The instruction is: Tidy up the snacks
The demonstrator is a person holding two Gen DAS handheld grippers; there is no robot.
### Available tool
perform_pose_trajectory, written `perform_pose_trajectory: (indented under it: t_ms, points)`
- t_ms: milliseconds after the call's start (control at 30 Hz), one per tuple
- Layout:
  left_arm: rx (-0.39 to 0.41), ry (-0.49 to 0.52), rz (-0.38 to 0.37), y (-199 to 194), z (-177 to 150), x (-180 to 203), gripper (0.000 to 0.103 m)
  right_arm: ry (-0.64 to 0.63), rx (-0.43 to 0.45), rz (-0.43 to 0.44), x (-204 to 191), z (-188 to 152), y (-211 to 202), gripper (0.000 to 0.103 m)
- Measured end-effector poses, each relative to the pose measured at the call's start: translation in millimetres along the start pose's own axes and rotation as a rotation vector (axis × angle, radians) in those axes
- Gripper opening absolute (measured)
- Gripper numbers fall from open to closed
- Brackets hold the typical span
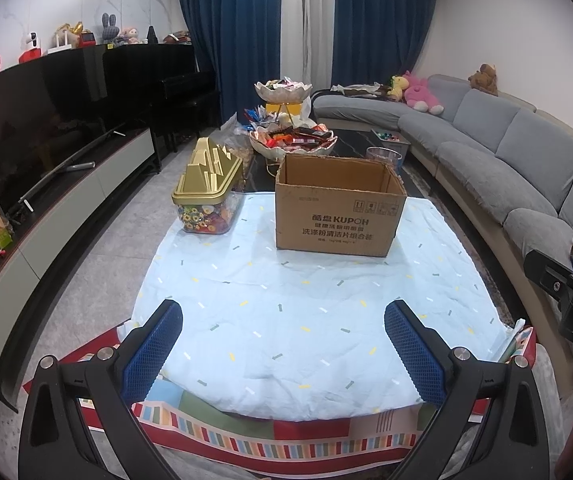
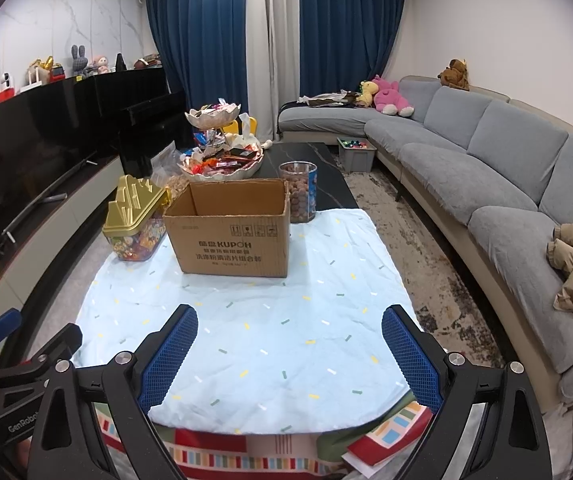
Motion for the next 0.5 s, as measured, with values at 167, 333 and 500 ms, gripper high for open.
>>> perform_pose_trajectory:
  t_ms: [167, 333, 500]
  points:
    - [0.001, 0.001, -0.001, 0.1, 0.1, -0.4, 0.103, 0.001, -0.001, 0.000, -0.2, -0.4, 0.4, 0.094]
    - [0.000, 0.000, 0.000, -0.3, -0.4, -0.3, 0.103, 0.001, 0.001, 0.000, -0.3, -0.5, 0.3, 0.094]
    - [-0.002, -0.001, -0.002, -0.1, -0.4, -1.2, 0.103, 0.002, 0.000, -0.001, -0.5, -0.7, 0.1, 0.094]
Point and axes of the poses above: each gripper's, at about its wrist camera, not at the fingertips, and y roughly the way its jaws point, x to its right, z to its top, the point moved 4 cm from there along y, roughly the way its jaws point, and after that the axes turned 1 degree about y, right-handed, at the moved point
